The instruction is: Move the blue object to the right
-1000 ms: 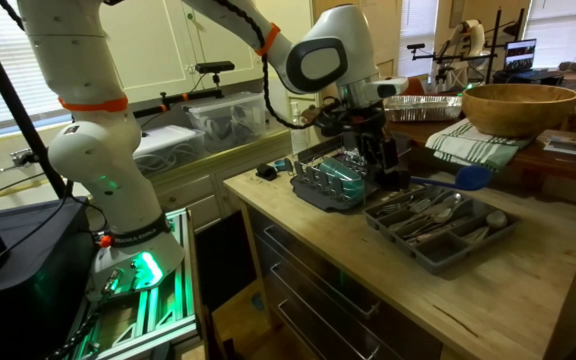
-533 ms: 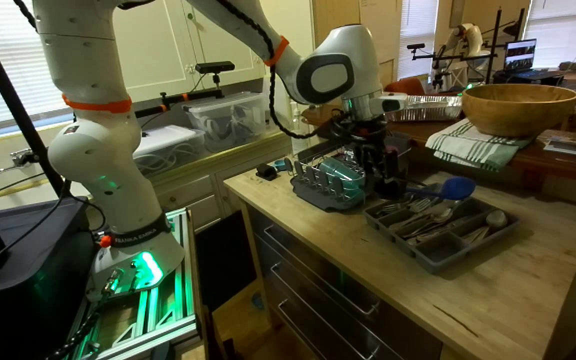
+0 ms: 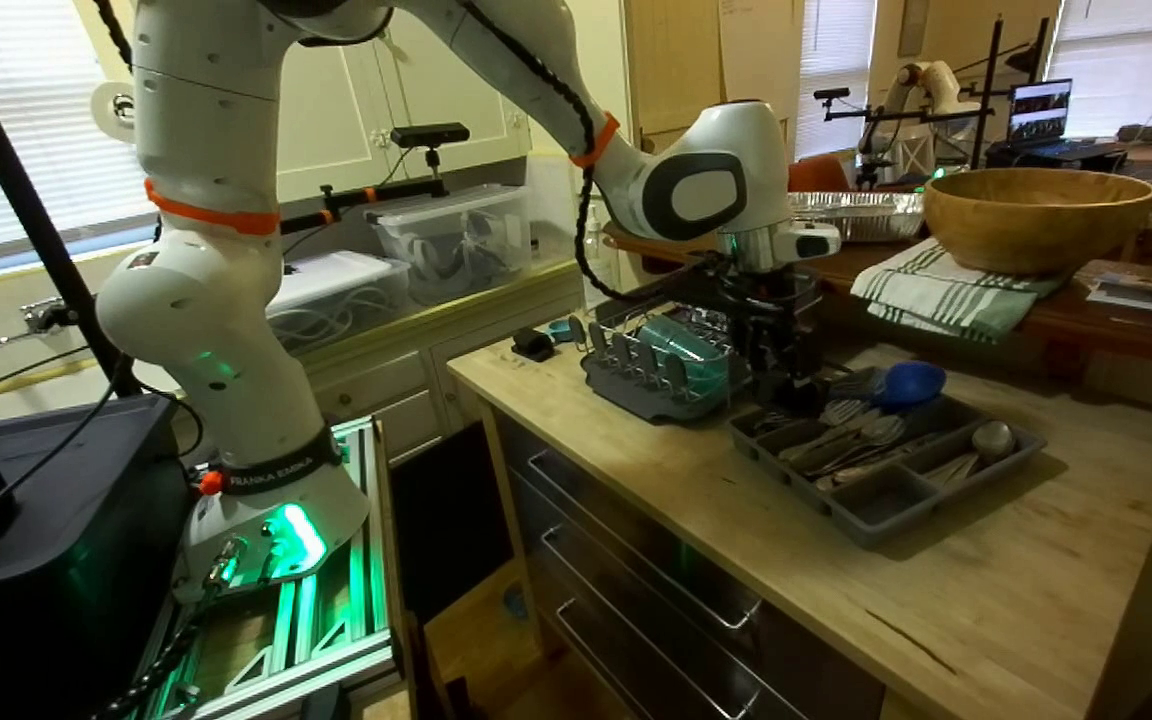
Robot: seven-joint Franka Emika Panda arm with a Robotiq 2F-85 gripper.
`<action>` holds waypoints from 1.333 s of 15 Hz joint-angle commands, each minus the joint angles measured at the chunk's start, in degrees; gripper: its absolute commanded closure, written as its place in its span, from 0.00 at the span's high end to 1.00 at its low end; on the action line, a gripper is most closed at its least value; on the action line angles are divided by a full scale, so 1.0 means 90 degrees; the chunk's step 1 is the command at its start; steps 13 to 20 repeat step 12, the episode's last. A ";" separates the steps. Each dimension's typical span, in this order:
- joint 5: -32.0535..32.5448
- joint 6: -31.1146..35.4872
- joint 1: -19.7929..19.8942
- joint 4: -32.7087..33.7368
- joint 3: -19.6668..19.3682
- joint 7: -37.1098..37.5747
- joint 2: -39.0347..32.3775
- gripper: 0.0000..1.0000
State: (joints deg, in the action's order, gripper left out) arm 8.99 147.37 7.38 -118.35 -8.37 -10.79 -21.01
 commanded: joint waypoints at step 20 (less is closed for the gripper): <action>0.0169 -0.1283 -0.0051 0.0542 0.0007 0.0512 0.0040 1.00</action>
